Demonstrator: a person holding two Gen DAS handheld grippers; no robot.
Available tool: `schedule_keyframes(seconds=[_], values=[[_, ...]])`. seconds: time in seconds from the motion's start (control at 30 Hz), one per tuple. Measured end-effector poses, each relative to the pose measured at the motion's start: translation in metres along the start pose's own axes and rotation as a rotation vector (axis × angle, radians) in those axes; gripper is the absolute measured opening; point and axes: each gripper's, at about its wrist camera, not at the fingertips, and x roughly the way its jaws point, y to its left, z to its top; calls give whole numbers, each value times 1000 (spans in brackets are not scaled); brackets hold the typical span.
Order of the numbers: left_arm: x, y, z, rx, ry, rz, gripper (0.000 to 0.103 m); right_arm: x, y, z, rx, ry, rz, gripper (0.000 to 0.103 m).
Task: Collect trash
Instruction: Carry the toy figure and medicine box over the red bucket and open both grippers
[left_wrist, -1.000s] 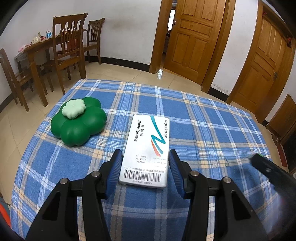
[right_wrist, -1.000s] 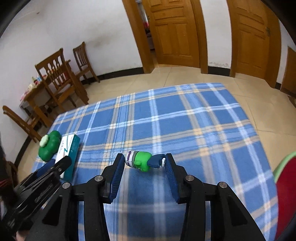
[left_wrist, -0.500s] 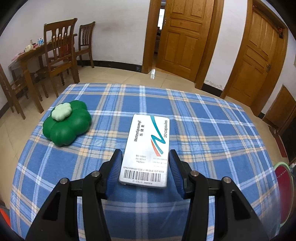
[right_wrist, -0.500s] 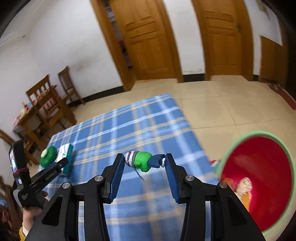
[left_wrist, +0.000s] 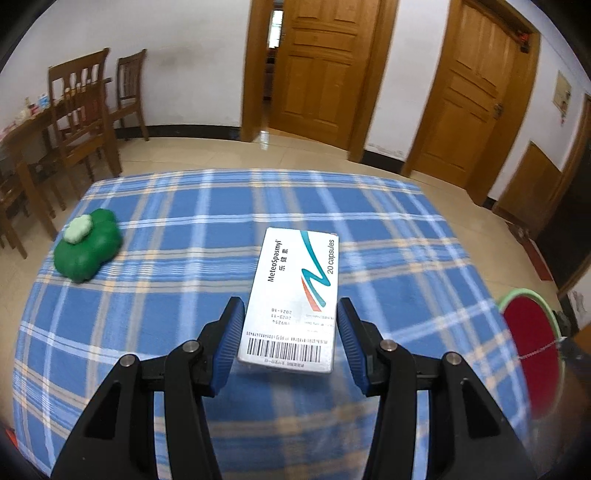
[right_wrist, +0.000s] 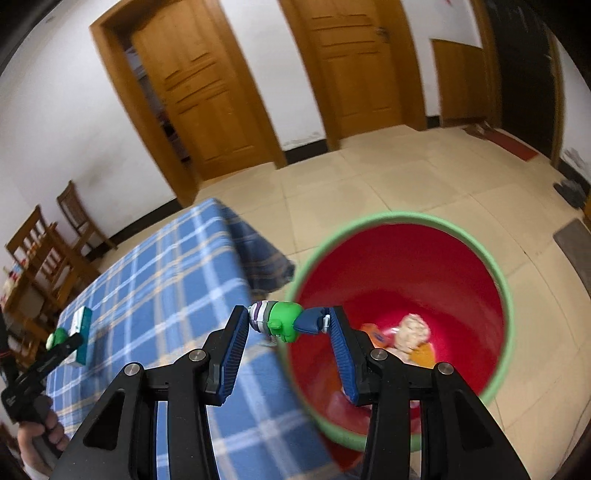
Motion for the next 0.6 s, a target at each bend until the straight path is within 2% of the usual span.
schedule_keyframes(seconds=[0.2, 0.6], values=[[-13, -42, -4, 55, 17, -74, 52, -1, -32, -7, 62, 7, -31, 47], [-21, -117, -16, 166, 79, -189, 52, -9, -82, -14, 170, 10, -18, 48]])
